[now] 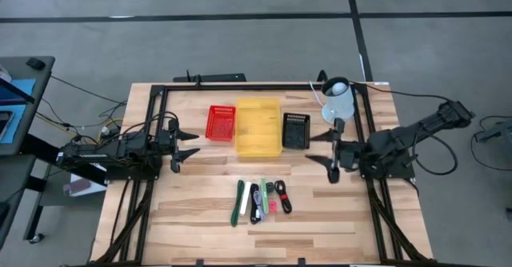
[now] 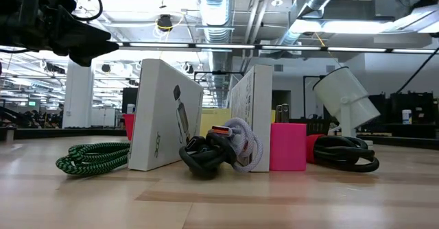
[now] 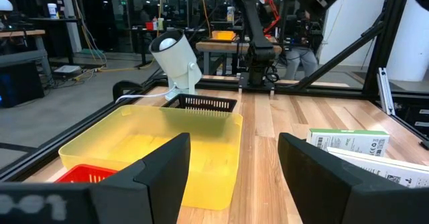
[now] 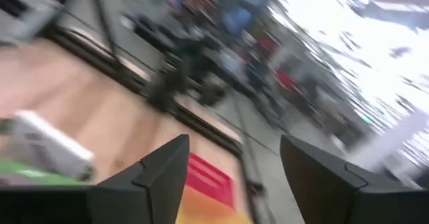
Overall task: Pick and place items into bin
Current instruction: Put the right white card reader box into the black bin
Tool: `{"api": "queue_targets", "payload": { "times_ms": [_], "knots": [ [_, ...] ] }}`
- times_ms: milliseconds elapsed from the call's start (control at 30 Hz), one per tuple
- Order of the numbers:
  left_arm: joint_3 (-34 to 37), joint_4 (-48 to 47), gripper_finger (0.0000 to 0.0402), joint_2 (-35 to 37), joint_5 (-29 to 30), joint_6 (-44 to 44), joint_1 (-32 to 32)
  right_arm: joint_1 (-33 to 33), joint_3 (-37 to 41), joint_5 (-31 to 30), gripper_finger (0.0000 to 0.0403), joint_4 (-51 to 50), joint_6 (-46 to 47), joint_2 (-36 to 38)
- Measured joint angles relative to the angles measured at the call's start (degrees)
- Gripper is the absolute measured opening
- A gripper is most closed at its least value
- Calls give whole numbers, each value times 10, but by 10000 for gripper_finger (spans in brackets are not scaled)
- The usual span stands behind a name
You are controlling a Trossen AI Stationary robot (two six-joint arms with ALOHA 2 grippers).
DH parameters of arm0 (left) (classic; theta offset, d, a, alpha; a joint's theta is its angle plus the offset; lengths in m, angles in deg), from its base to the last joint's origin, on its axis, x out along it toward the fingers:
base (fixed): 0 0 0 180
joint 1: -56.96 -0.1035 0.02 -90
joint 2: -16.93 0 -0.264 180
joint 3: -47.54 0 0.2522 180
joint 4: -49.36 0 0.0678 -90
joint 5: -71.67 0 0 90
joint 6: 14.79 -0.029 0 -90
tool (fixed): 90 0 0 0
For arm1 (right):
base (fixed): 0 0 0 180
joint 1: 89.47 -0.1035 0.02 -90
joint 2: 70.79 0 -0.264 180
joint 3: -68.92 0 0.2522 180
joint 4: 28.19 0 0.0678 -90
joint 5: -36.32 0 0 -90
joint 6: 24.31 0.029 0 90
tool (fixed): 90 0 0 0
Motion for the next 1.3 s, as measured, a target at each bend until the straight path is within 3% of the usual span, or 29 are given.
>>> {"api": "queue_targets", "payload": {
  "times_ms": [133,667,1033,1300],
  "knots": [
    [0,0,220,0,0,0,0,-2,-40,-83,223,-37,57,-28],
    [0,0,220,0,0,0,0,0,-163,-200,226,-173,429,-171],
    [0,0,220,0,0,0,0,-4,-258,-191,224,-316,673,-270],
    [0,0,220,0,0,0,0,0,-302,-94,224,-413,875,-336]
  ]
}}
